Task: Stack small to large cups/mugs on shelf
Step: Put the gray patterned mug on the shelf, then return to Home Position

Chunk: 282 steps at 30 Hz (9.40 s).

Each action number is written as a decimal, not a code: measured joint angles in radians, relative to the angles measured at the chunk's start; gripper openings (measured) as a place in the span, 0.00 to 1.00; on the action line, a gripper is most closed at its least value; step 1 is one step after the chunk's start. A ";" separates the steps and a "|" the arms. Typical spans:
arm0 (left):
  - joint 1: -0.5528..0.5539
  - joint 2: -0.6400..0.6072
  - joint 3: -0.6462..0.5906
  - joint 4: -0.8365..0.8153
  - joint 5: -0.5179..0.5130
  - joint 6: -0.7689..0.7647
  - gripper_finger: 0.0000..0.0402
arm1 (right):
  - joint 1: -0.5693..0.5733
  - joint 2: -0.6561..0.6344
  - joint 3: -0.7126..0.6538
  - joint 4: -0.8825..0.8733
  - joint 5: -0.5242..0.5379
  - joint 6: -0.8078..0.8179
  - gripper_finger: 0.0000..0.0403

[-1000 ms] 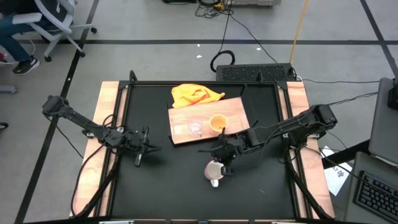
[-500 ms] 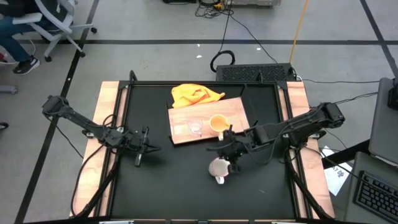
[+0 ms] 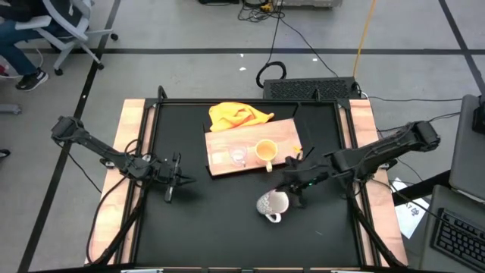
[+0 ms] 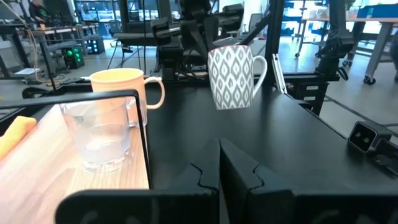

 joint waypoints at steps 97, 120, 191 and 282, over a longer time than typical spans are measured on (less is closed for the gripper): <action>0.000 0.000 0.000 -0.006 -0.071 0.006 0.01 | -0.787 0.218 0.406 -0.729 -0.225 -0.690 0.00; 0.000 0.000 0.000 -0.017 -0.070 0.020 0.01 | -0.850 0.274 0.407 -0.675 -0.275 -0.814 0.00; 0.000 0.000 0.000 0.182 -0.098 0.237 0.00 | -0.772 -0.410 0.107 -0.416 -0.342 -0.371 0.00; 0.332 -0.381 -0.001 -0.338 0.236 0.113 0.00 | -0.276 -0.964 -0.793 0.443 -0.346 -0.111 0.00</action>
